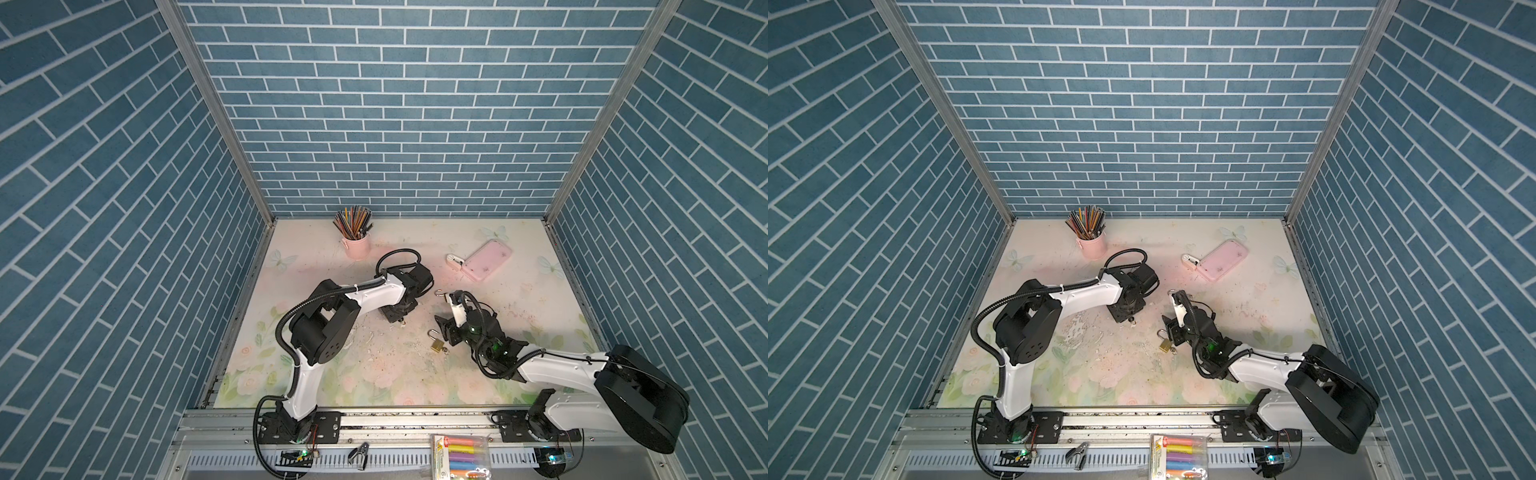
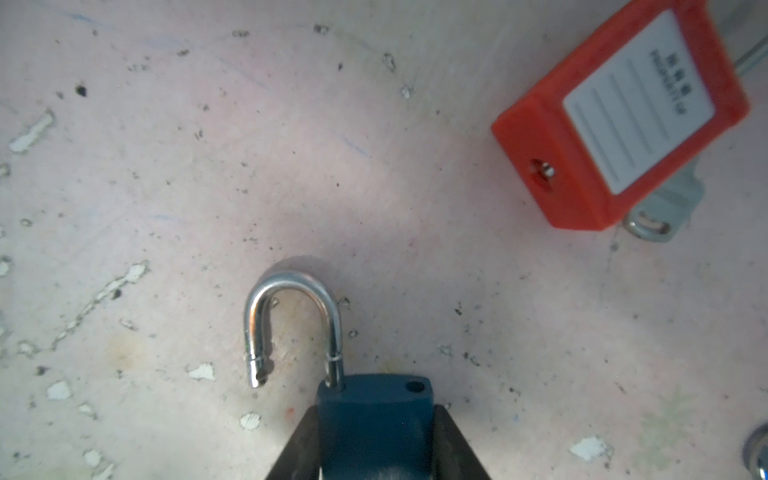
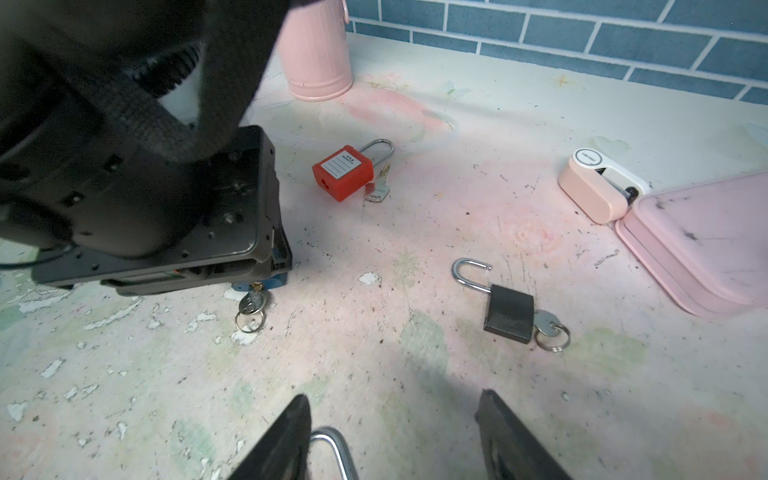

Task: Lock with the key

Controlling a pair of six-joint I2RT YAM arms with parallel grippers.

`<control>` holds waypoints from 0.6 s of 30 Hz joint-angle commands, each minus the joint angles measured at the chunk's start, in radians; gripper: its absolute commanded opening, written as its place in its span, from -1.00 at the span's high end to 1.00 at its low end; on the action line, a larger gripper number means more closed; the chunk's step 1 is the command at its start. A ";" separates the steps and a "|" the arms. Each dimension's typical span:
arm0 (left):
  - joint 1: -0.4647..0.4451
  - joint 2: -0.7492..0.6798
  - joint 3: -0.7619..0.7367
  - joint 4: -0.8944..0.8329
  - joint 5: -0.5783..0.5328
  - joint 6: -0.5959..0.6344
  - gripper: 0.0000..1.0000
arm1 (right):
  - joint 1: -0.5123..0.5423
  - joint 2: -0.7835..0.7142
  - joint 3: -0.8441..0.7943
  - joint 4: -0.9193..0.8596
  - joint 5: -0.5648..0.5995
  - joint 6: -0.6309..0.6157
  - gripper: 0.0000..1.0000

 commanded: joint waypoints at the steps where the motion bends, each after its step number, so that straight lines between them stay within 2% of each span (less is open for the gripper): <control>1: 0.002 0.000 -0.060 0.063 0.050 0.133 0.90 | 0.003 -0.053 0.043 -0.037 0.048 0.018 -0.28; 4: 0.005 -0.051 -0.086 0.150 0.049 0.298 1.00 | 0.001 -0.104 0.057 -0.064 0.077 0.033 -0.28; 11: 0.006 -0.316 -0.269 0.439 0.038 0.683 1.00 | -0.052 -0.271 0.084 -0.127 0.119 0.125 -0.29; 15: 0.007 -0.438 -0.308 0.488 0.029 0.932 1.00 | -0.140 -0.353 0.096 -0.170 0.052 0.211 -0.29; 18: 0.005 -0.515 -0.342 0.543 0.109 1.132 1.00 | -0.214 -0.378 0.126 -0.223 -0.065 0.233 -0.30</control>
